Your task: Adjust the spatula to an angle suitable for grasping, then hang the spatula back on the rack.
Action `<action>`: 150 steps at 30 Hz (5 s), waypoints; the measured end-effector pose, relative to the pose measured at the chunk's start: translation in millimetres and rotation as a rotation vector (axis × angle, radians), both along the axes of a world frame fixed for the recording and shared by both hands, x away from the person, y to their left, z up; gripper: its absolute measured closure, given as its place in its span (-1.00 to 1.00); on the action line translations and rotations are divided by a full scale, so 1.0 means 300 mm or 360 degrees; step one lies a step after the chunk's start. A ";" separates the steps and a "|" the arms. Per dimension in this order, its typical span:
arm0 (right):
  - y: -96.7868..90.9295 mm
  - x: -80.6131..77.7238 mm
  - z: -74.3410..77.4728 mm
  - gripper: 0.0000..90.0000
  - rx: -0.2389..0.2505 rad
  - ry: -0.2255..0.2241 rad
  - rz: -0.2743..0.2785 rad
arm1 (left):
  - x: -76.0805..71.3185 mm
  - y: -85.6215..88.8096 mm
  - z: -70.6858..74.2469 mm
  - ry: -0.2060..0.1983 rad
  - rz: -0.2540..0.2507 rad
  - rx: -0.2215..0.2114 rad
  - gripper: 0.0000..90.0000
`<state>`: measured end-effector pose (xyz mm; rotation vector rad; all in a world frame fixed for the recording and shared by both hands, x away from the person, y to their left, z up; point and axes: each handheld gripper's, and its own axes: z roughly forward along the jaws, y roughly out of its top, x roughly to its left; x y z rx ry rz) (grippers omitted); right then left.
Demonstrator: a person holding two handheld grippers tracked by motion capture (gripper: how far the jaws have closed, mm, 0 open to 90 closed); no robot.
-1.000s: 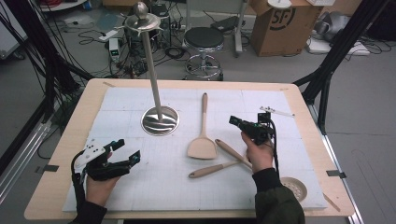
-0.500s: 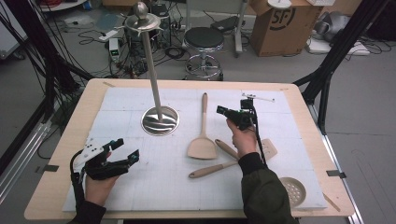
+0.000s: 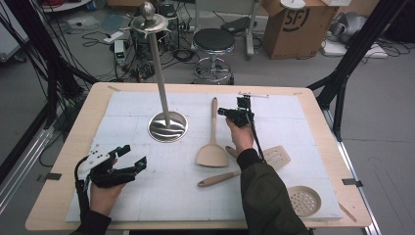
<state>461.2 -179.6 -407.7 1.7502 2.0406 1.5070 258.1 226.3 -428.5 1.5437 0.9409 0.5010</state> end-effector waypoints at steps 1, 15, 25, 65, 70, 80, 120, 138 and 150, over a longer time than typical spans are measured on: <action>0.000 0.009 -0.016 0.98 -0.0007 0.0029 -0.0018 | 0.000 0.000 0.000 -0.0003 -0.0003 0.0001 -0.59; 0.041 0.057 -0.141 0.98 -0.0160 0.0249 0.0043 | 0.003 -0.001 0.001 -0.0006 -0.0017 -0.0013 -0.59; 0.078 0.053 -0.132 0.98 -0.0207 0.0268 0.0165 | 0.004 -0.010 0.000 0.0001 -0.0025 -0.0011 -0.59; 0.255 0.019 -0.042 0.71 -0.0584 0.0165 0.0547 | -0.006 0.000 0.004 -0.0006 -0.0026 -0.0019 -0.58; 0.241 0.021 -0.040 0.48 -0.0555 0.0194 0.0507 | -0.008 0.001 0.004 -0.0006 -0.0024 -0.0019 -0.58; 0.257 0.001 -0.041 0.27 -0.0418 0.0266 0.0591 | -0.014 0.005 0.006 -0.0010 -0.0019 -0.0015 -0.58; 0.338 -0.032 -0.075 0.73 -0.0802 0.0211 0.0520 | -0.009 -0.003 0.002 0.0002 -0.0028 -0.0026 -0.58; 0.207 -0.072 0.018 0.74 -0.0385 0.0030 0.0486 | -0.011 -0.002 0.001 0.0002 -0.0019 -0.0018 -0.58; 0.158 -0.103 0.093 0.74 -0.0224 -0.0091 0.0489 | -0.012 -0.009 -0.002 0.0010 -0.0020 -0.0012 -0.57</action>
